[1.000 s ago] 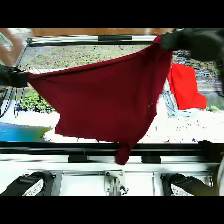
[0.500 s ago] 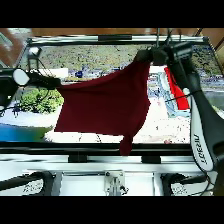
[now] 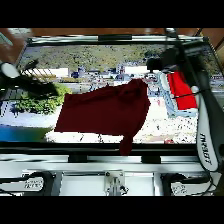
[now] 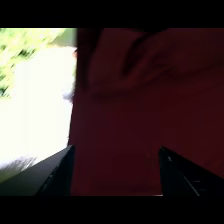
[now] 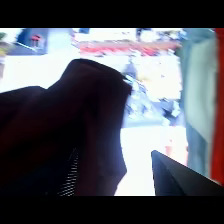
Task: Fold the shirts.
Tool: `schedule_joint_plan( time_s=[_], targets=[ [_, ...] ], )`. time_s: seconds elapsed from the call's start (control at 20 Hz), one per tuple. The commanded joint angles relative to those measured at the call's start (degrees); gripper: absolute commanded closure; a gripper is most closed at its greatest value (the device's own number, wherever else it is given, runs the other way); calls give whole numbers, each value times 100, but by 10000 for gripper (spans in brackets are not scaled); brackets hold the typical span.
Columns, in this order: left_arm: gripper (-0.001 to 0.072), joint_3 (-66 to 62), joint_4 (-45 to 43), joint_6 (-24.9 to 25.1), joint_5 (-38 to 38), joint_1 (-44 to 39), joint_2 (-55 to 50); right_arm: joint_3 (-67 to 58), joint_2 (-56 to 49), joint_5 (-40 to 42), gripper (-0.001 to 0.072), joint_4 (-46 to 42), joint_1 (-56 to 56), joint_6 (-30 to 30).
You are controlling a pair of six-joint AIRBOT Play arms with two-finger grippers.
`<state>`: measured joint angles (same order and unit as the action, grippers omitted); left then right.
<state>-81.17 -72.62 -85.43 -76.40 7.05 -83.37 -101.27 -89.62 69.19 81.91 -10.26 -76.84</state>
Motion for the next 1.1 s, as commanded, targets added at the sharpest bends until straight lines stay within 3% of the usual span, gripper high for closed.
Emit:
schedule_joint_plan(
  time_s=[0.0, 0.05, 0.1, 0.25, 0.45, 1.05],
  targets=[
    [102, 603, 323, 656, -1279, 1021, 284, 507, 520, 1467, 189, -293, 734, -212],
    [102, 1099, 428, 684, -1202, 1274, 374, 946, 778, 1346, 265, 48, 951, -210],
    [102, 1600, 625, 739, -1010, 1521, 417, 1381, 1025, 1156, 284, 400, 1102, -214],
    [102, 2500, 1231, 1088, -321, 1853, 409, 2509, 1606, 728, 283, 1408, 1307, -463],
    [102, 2841, 1246, 1327, 184, 1722, 278, 2903, 1705, 713, 267, 2044, 1294, -713],
    [110, 2841, 1270, 1270, 643, 933, -304, 2903, 1705, 710, 267, 2114, 1294, -787]
  ],
)
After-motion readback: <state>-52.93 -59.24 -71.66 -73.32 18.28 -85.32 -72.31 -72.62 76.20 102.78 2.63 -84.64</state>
